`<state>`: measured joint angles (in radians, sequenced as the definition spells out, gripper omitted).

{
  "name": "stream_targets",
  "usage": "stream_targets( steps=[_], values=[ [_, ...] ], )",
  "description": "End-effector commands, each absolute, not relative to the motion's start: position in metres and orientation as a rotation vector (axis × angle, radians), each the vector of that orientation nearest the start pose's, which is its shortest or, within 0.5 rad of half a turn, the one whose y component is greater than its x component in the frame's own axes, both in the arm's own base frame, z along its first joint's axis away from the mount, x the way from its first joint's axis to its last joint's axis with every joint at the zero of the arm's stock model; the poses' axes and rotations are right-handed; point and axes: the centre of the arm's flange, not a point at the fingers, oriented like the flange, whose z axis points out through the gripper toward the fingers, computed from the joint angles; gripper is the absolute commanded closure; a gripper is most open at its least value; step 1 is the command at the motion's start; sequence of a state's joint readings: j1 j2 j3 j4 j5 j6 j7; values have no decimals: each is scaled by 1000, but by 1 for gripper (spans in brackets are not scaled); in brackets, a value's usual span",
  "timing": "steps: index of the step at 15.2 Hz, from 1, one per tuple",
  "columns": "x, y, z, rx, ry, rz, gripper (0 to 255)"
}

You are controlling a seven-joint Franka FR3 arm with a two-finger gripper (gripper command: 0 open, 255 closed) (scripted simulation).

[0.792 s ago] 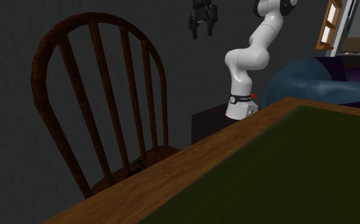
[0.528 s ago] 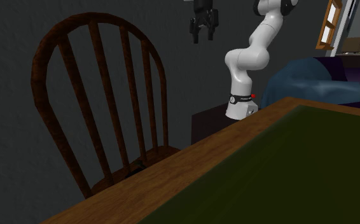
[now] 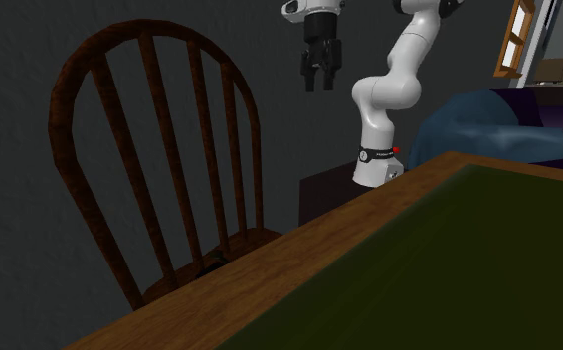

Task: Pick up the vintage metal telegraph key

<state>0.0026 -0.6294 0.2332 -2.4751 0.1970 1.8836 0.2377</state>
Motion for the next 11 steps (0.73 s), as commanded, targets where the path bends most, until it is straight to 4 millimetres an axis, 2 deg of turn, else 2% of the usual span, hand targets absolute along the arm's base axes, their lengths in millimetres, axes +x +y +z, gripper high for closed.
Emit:
stream_targets(
  steps=[1,11],
  values=[
    [361,126,484,-3080,245,-30,0],
    [430,201,396,-3051,652,-36,0]
  ],
)
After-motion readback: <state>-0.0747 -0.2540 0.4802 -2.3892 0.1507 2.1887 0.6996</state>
